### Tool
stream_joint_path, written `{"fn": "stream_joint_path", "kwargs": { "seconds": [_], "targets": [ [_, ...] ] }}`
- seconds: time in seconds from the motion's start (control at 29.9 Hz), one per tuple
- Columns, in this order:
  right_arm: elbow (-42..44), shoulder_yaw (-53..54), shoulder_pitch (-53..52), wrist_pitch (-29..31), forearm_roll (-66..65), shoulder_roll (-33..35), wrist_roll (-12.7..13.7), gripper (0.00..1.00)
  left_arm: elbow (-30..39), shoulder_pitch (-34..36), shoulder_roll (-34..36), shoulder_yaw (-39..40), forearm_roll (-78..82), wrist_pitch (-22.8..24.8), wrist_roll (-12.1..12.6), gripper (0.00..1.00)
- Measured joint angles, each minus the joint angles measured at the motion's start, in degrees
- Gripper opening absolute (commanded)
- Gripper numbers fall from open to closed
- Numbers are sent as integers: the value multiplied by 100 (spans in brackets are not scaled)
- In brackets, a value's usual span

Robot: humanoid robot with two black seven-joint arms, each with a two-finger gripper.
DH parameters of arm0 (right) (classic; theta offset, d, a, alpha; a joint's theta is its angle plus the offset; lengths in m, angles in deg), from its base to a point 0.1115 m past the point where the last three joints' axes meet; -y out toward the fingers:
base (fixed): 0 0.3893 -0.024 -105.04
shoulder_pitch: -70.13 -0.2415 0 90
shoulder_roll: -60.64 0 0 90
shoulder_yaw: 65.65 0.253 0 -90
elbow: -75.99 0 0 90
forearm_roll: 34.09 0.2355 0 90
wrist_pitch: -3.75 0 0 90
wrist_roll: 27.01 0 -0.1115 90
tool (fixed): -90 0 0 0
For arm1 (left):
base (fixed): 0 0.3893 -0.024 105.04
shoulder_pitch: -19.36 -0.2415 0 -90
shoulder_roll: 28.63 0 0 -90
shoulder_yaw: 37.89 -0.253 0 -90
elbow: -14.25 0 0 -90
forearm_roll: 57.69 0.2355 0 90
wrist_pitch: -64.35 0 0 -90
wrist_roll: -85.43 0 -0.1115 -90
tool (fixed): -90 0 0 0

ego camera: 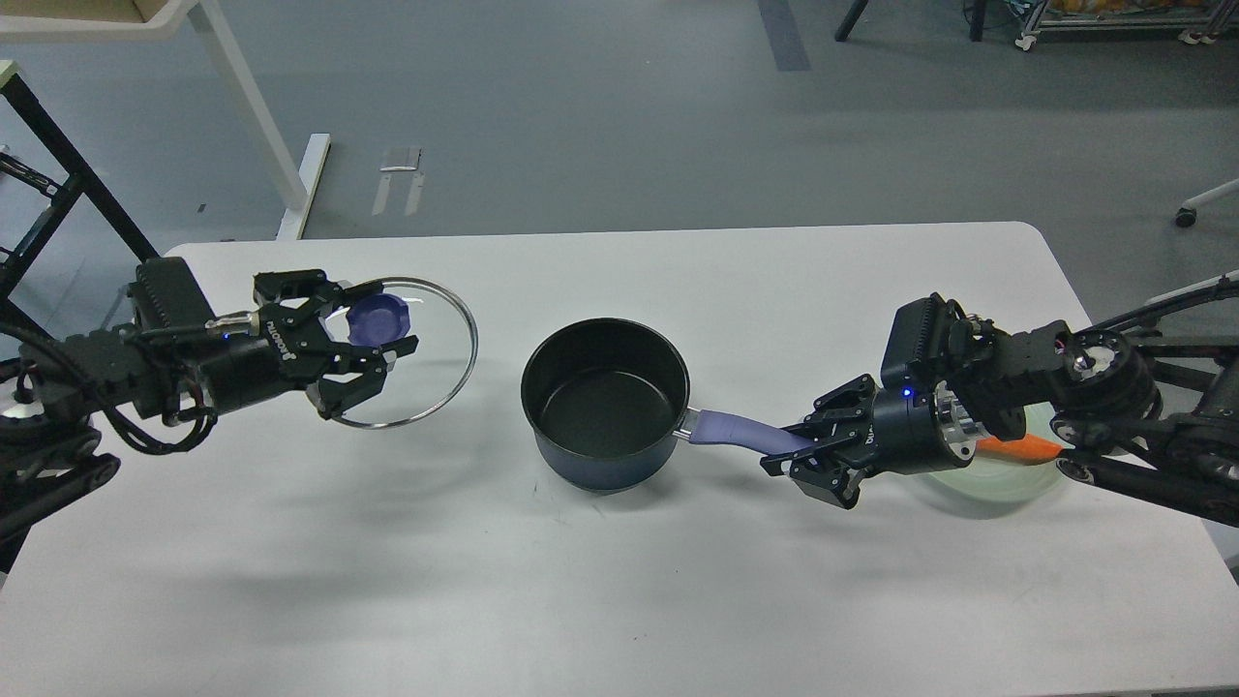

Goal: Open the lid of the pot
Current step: 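Lift the glass lid off the pot with the left gripper, then lower the lid onto the table beside the pot and release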

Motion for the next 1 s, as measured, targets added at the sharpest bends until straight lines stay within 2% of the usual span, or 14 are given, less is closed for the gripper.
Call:
{"fn": "stream_joint_path", "kwargs": {
  "seconds": [0.17, 0.47, 0.74, 0.87, 1.0],
  "targets": [
    [-1, -1, 0, -5, 8, 20, -3, 34, -295, -452, 1, 7, 0, -275, 0, 44],
    [0, -1, 0, -9, 11, 24, -2, 34, -912, -805, -118, 6, -9, -296, 0, 49],
    [0, -1, 0, -9, 11, 24, 0, 34, -1001, -911, -176, 6, -114, -296, 0, 78],
    [0, -1, 0, -9, 11, 24, 0, 34, -1007, -915, -177, 6, -142, -297, 0, 83],
    [0, -1, 0, -12, 11, 24, 0, 34, -1039, -917, -177, 6, -176, -297, 0, 95]
  ]
}}
